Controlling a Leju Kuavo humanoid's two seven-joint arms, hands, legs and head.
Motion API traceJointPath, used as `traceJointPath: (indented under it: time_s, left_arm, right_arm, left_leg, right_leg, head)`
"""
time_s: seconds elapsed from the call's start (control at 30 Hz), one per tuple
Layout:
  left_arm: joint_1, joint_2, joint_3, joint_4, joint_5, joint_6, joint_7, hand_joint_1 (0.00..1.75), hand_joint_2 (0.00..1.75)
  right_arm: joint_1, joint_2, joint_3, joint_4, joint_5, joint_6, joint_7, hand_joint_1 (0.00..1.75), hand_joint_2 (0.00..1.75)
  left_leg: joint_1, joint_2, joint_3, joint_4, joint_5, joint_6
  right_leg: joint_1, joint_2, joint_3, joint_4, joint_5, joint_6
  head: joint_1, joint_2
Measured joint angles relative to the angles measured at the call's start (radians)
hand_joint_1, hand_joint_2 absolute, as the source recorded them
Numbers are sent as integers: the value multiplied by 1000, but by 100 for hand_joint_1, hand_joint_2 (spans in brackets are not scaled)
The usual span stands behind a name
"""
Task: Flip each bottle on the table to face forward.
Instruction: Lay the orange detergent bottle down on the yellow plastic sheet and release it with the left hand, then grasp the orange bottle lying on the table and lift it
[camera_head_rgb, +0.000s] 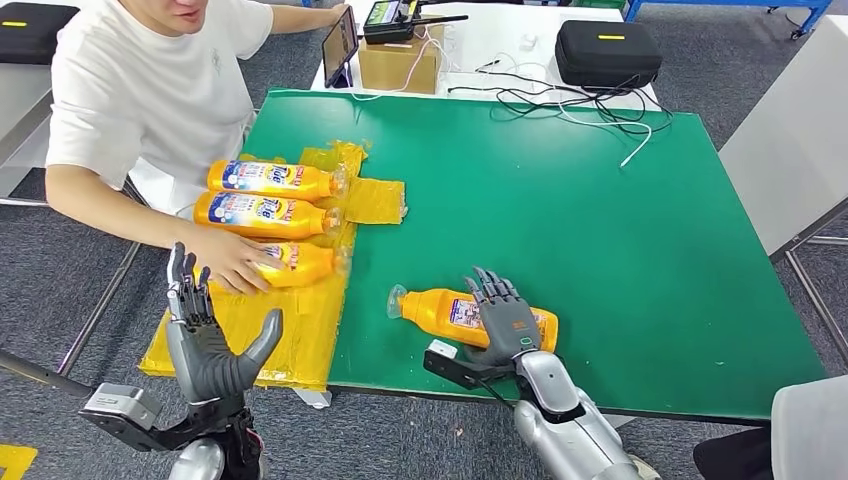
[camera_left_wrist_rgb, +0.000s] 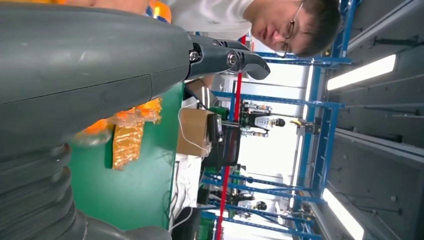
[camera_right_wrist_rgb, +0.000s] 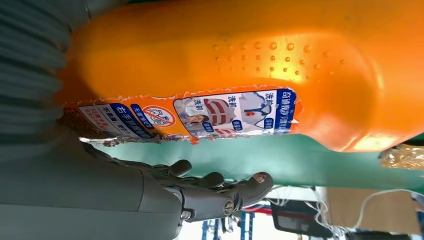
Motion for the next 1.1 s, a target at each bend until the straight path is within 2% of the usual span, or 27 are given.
traceJointPath:
  time_s: [0.4,0.6,0.93,1.1]
  left_arm:
    - [54,1,11,-12,-43,9,0,0,175]
    - [66,1,14,-21,-58,6,1,0,175]
    - [69,1,21,-23,-65,-1,7,0,175]
    - [49,3,6,-14,-67,-10,10,0,175]
  right_arm:
    - [133,-59,-38,-211,74,69,110,0,175]
    - [188,-92,-76,-299,89,115,136,0,175]
    - [209,-120,-121,-344,75,140,139,0,175]
    - [151,-110,-144,-270,-41,140,59,0,175]
  left_leg:
    - [0,-2,0,0,0,0]
    - [0,-1,0,0,-1,0]
    - [0,-1,1,0,-1,0]
    - [0,0,0,0,0,0]
  right_leg:
    - [0,0,1,0,0,0]
    - [0,0,1,0,0,0]
    - [0,0,1,0,0,0]
    - [0,0,1,0,0,0]
  head:
    - [0,0]
    - [0,0]
    - [0,0]
    - [0,0]
